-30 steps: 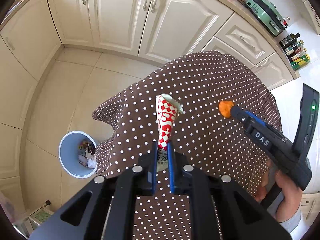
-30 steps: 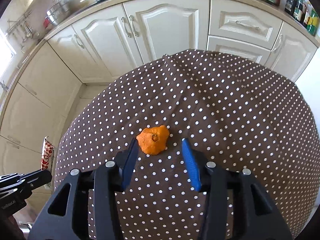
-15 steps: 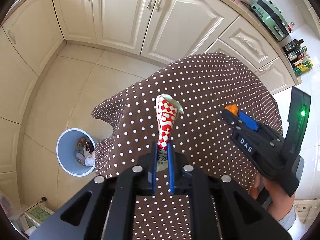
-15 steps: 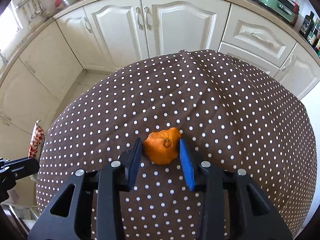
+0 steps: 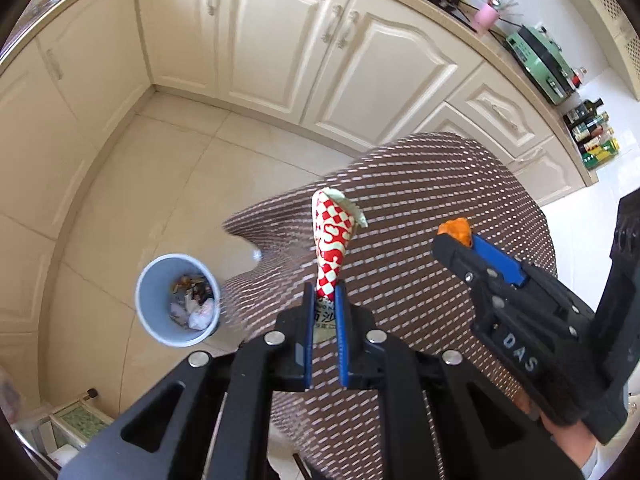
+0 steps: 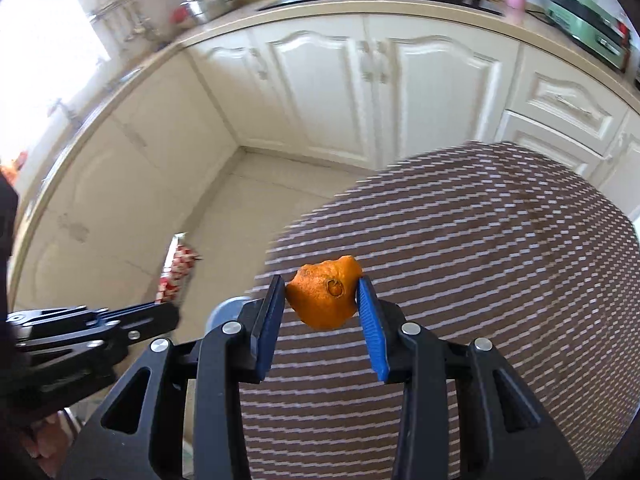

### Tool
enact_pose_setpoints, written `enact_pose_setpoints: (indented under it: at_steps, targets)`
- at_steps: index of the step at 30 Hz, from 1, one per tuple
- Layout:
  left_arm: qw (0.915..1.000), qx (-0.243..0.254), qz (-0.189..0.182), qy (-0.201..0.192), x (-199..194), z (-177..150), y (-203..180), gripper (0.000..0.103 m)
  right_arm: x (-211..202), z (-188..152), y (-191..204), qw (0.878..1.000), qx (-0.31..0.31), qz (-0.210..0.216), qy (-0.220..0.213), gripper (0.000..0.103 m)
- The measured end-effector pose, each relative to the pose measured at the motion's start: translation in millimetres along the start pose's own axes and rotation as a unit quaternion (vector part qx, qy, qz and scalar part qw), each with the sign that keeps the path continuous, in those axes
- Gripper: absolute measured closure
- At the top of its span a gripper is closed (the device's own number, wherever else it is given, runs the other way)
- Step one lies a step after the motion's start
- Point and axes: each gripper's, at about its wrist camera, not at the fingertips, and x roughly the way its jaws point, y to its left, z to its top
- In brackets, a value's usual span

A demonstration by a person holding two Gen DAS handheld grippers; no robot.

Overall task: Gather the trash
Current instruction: 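Carry both items over the blue bucket and open both tools to drop them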

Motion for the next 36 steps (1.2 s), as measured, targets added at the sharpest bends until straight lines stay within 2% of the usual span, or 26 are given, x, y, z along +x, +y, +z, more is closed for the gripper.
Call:
enact_pose_setpoints:
  at_steps: [7,14,21,26,28,36]
  targets:
    - [0.9991,-0.034,0.024,-0.003,-34,-24,76,0.094,14,-10,88,0.998,-0.029,0.048,0.014,0.068]
    - [0.9975,-0.053,0.045,0.0,-56,-36,140,0.094,28,-14,149,0.996,-0.041,0.075,0.024,0.068]
    - [0.997,-0.057,0.053,-0.004,-66,-34,174,0.092,36,-13,179,0.995,-0.043,0.082,0.029,0.068]
    - [0.9966,-0.066,0.048,-0.015,-71,-27,187,0.081,35,-12,189,0.996,-0.041,0.078,0.028,0.067]
    - [0.9963,-0.069,0.048,-0.016,-72,-25,191,0.069,35,-13,192,0.996,-0.04,0.077,0.029,0.067]
    - [0.9956,-0.069,0.056,-0.03,-86,-23,200,0.062,36,-13,201,0.996,-0.041,0.075,0.029,0.067]
